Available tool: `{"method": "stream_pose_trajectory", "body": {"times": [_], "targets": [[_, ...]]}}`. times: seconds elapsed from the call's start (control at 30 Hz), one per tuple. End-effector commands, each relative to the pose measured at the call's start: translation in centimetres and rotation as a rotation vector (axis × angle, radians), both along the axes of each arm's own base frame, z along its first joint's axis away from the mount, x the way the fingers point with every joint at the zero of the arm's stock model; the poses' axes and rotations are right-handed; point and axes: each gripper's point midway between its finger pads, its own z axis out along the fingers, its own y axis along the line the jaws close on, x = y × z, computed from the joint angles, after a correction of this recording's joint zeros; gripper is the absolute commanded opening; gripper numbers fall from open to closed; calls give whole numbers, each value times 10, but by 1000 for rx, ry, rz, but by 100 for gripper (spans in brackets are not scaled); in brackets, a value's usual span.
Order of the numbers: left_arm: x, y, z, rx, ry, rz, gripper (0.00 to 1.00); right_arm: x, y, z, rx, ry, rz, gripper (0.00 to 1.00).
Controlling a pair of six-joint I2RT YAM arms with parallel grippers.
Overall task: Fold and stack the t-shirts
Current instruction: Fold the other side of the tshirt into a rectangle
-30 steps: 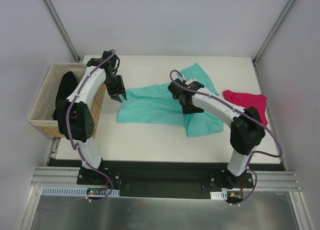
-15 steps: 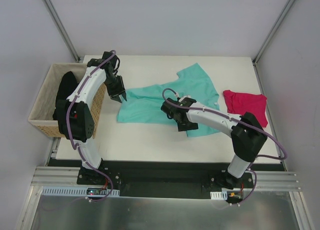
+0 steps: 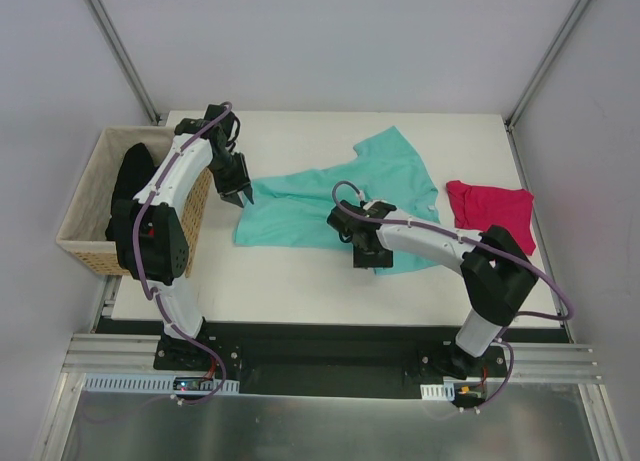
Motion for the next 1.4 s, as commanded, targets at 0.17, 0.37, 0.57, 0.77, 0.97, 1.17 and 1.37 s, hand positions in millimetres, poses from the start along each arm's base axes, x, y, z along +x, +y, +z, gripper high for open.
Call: {"method": "stream_pose_trajectory", "body": {"times": [0.17,0.37,0.57,0.77,0.97,1.17,1.37], "targets": [[-11,1,7,8,-11,-24,31,-5,-3,-14,58,40,-78,47],[-13,4,6,22,-6,-26,31,-8,1,-26,80,71,-90,45],[-18,7,4,34,2,-29,31,-10,-1,-32,75,75,-97,41],[-20,7,2,35,10,-29,31,-6,-12,-33,42,69,-113,40],[-20,8,1,38,11,-30,31,-1,-26,-34,17,69,-131,39],[-21,8,2,39,9,-28,31,-1,-28,-40,10,85,-130,35],[-22,9,1,43,15,-24,31,-3,-30,-43,-2,98,-132,1]]}}
